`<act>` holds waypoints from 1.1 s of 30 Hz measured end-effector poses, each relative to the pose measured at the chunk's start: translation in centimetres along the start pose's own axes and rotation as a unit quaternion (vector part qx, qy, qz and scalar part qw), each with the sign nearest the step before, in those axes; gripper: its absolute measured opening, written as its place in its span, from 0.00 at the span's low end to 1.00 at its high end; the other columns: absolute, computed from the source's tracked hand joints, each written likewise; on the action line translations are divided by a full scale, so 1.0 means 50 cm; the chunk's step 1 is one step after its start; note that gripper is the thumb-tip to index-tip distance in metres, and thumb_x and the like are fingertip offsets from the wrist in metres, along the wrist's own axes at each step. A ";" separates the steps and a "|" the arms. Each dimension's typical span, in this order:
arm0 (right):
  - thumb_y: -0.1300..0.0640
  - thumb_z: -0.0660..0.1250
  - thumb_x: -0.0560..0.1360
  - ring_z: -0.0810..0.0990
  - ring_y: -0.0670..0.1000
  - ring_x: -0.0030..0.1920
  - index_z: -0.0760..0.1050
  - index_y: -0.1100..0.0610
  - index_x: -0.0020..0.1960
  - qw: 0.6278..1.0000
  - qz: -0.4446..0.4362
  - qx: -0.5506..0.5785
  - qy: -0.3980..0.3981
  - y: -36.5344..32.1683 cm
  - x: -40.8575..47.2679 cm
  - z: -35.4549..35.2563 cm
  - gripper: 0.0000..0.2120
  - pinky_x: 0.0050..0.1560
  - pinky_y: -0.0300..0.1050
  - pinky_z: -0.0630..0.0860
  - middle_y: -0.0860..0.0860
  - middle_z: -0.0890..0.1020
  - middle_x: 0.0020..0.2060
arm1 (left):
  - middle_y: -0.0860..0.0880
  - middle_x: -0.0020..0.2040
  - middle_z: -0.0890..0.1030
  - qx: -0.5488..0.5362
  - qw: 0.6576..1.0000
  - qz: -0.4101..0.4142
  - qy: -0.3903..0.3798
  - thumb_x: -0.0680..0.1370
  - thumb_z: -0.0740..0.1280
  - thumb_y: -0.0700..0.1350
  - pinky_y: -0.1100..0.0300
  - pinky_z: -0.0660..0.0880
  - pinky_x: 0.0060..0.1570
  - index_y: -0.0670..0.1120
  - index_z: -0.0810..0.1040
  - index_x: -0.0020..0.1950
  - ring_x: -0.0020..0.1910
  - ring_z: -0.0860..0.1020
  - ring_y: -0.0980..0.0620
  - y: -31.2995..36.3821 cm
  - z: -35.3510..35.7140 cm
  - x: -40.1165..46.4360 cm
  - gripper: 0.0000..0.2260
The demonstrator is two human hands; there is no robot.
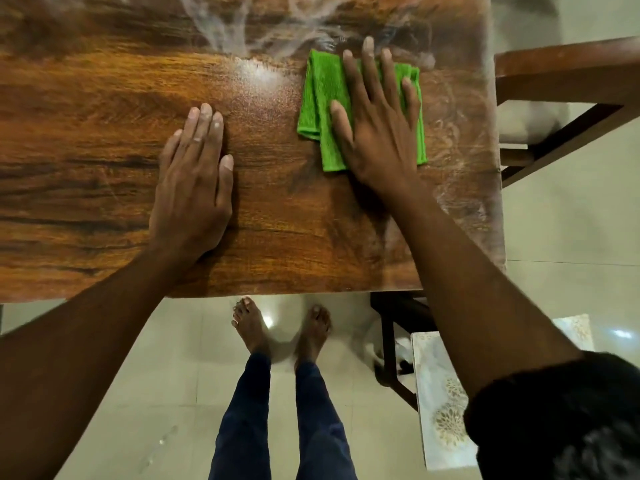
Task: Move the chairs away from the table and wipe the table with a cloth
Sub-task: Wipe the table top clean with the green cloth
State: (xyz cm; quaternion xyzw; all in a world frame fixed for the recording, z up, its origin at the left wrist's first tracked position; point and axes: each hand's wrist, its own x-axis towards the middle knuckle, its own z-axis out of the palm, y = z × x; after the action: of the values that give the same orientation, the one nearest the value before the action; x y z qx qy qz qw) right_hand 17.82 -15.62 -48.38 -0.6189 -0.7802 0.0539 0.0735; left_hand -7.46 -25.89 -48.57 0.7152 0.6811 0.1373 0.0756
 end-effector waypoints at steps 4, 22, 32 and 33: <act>0.39 0.44 0.88 0.48 0.54 0.87 0.49 0.51 0.87 1.000 -0.005 -0.007 0.008 0.007 -0.051 -0.006 0.31 0.84 0.59 0.48 0.53 0.50 0.87 | 0.41 0.86 0.56 -0.002 1.000 0.000 -0.001 0.89 0.49 0.48 0.47 0.50 0.84 0.41 0.55 0.86 0.86 0.51 0.48 0.000 0.002 0.001 0.25; 0.40 0.47 0.88 0.48 0.54 0.87 0.50 0.52 0.87 0.999 -0.039 -0.007 -0.006 0.014 -0.069 -0.001 0.31 0.84 0.59 0.50 0.53 0.51 0.87 | 0.40 0.85 0.57 -0.001 1.000 0.013 0.002 0.88 0.48 0.48 0.46 0.51 0.84 0.39 0.56 0.85 0.86 0.53 0.47 0.003 0.002 0.000 0.26; 0.39 0.47 0.88 0.42 0.55 0.86 0.44 0.53 0.87 0.997 -0.002 0.020 -0.071 -0.080 -0.226 -0.011 0.33 0.84 0.61 0.47 0.54 0.44 0.87 | 0.41 0.86 0.58 -0.010 1.000 0.008 0.008 0.88 0.50 0.46 0.47 0.52 0.84 0.39 0.57 0.85 0.86 0.53 0.48 0.006 0.000 0.005 0.25; 0.39 0.47 0.88 0.40 0.56 0.86 0.43 0.53 0.87 0.996 -0.004 0.028 -0.088 -0.114 -0.258 -0.010 0.34 0.84 0.62 0.46 0.54 0.42 0.87 | 0.41 0.86 0.58 -0.015 1.000 0.008 0.010 0.88 0.51 0.46 0.46 0.52 0.84 0.39 0.58 0.85 0.86 0.53 0.48 0.006 0.000 0.004 0.25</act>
State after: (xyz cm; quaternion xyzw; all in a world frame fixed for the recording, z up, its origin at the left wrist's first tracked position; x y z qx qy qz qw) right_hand 15.33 -29.48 -47.51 -0.6060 -0.7845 0.1295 0.0226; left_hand -7.19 -25.71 -48.46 0.7177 0.6744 0.1551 0.0781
